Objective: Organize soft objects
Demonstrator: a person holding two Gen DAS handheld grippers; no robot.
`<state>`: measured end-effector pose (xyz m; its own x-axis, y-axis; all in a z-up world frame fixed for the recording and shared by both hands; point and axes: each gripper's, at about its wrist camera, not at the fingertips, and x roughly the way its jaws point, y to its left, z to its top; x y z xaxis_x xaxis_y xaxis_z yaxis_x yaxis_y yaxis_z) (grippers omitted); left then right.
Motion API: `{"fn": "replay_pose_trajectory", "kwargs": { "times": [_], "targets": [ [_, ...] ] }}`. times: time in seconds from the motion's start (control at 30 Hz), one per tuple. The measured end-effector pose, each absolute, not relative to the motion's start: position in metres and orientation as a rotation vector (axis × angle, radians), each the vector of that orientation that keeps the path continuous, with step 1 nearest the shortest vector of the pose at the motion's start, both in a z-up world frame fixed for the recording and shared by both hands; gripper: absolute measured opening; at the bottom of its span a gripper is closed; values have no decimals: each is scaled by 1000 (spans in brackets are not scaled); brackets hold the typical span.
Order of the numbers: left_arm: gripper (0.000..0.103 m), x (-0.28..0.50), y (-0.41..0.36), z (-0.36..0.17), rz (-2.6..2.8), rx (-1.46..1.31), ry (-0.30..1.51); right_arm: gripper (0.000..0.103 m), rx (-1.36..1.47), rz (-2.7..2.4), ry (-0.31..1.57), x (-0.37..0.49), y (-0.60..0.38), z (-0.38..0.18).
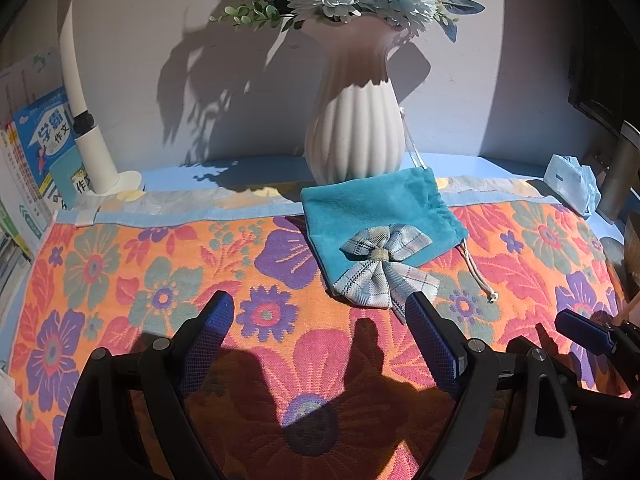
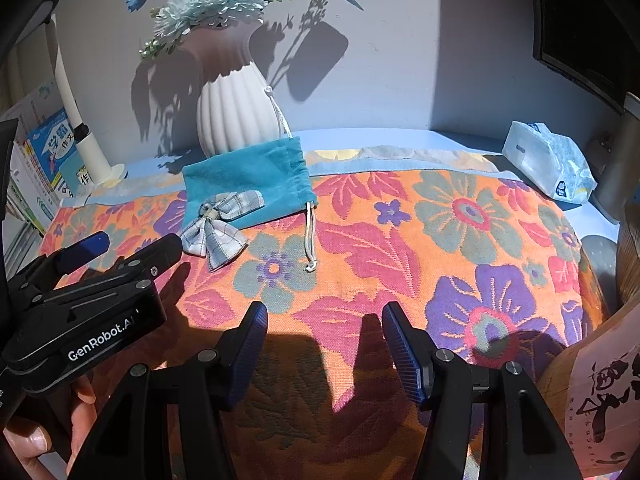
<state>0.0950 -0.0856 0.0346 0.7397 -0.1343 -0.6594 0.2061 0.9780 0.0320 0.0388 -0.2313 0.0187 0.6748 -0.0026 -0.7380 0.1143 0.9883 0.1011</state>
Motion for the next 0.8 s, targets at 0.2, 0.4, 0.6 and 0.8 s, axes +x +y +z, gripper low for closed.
{"fn": "replay_pose_trajectory", "kwargs": {
  "times": [0.2, 0.4, 0.6, 0.8],
  "targets": [
    [86, 95, -85, 35, -188, 101, 715, 58, 142, -67, 827, 38, -231, 19],
    [86, 94, -84, 35, -191, 95, 708, 58, 193, -52, 861, 45, -240, 17],
    [76, 101, -100, 42, -295, 119, 771, 57, 326, -15, 886, 88, -266, 27],
    [62, 136, -118, 31, -305, 126, 841, 51, 333, 77, 921, 143, -268, 18]
  ]
}}
